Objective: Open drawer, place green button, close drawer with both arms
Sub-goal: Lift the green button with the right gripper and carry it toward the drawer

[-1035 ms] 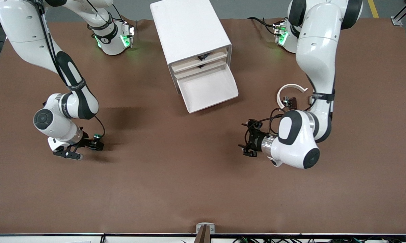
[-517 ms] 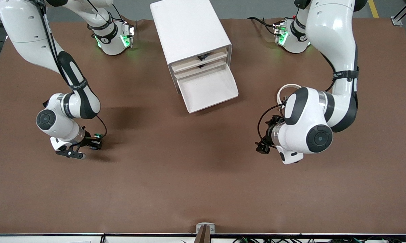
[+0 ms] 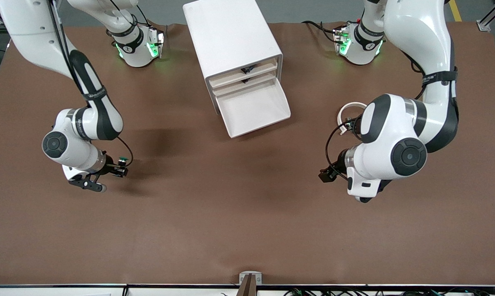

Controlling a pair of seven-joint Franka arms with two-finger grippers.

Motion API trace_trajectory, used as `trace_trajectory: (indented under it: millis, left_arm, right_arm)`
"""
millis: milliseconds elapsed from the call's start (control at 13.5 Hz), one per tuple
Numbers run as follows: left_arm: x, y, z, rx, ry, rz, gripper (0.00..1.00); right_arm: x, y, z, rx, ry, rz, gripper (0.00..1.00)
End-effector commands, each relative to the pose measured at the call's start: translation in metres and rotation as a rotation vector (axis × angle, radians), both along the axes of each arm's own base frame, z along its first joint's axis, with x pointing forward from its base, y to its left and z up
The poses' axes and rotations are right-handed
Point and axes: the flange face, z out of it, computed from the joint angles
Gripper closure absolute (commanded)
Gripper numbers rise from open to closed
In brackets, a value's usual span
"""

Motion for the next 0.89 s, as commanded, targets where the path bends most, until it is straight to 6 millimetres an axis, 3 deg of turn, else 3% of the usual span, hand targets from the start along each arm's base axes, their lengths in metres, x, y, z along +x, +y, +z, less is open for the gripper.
trace_trajectory:
  millis: [0, 370, 591, 813]
  left_arm:
    - [-0.012, 0.011, 0.015, 0.001, -0.006, -0.046, 0.0]
    - [-0.023, 0.034, 0.023, -0.052, -0.018, -0.186, 0.0]
    - [-0.029, 0.042, 0.013, -0.061, -0.046, -0.174, 0.0]
    - [-0.041, 0.044, -0.01, -0.072, -0.063, -0.198, 0.0]
  right_arm:
    - [-0.016, 0.074, 0.041, -0.004, -0.003, -0.105, 1.0]
    - [-0.051, 0.223, 0.085, -0.006, -0.02, -0.221, 1.0]
    - [-0.065, 0.288, 0.122, 0.007, -0.011, -0.296, 1.0]
    - [-0.101, 0.354, 0.134, 0.026, 0.001, -0.385, 1.0]
